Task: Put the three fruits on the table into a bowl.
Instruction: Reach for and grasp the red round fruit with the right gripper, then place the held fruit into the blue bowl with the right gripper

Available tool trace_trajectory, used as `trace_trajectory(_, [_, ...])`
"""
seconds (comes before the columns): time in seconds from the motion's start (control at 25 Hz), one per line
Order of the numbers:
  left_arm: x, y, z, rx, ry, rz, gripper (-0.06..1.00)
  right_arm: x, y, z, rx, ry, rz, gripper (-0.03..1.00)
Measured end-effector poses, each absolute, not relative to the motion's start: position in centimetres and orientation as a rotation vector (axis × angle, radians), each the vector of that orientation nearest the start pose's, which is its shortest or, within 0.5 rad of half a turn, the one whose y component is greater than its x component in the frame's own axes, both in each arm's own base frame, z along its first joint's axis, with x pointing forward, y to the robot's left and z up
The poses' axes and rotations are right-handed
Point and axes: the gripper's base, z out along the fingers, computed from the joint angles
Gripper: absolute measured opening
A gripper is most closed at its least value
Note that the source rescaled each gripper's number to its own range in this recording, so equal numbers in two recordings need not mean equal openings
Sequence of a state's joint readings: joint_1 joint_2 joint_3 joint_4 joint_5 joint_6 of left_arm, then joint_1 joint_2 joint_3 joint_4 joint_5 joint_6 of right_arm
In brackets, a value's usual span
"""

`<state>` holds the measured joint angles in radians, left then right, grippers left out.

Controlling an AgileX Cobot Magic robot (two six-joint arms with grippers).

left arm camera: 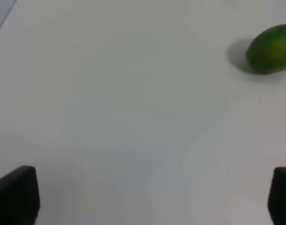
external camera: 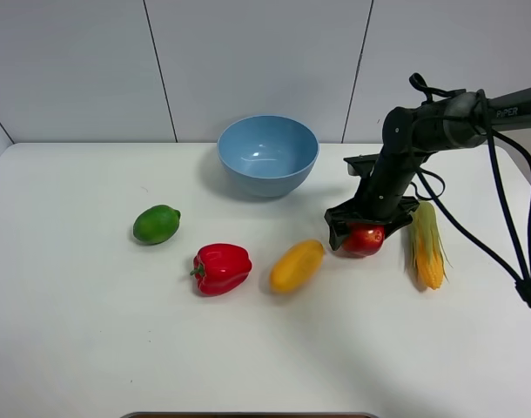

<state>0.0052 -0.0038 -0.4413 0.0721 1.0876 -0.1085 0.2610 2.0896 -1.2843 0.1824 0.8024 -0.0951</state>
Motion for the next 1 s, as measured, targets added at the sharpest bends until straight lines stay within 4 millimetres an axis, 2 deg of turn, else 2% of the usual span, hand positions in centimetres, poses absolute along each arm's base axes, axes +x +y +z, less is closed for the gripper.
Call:
trace_trajectory(0.36, [-0.05, 0.58, 25.89, -0.123, 2.12, 0.027, 1.0, 36.54, 11.03, 11.06, -0.356, 3.081, 0.219, 0.35])
trace_trajectory(1.0, [-0.05, 0.58, 25.89, -0.123, 2.12, 0.027, 1.0, 36.52, 11.03, 11.06, -0.356, 3.083, 0.219, 0.35])
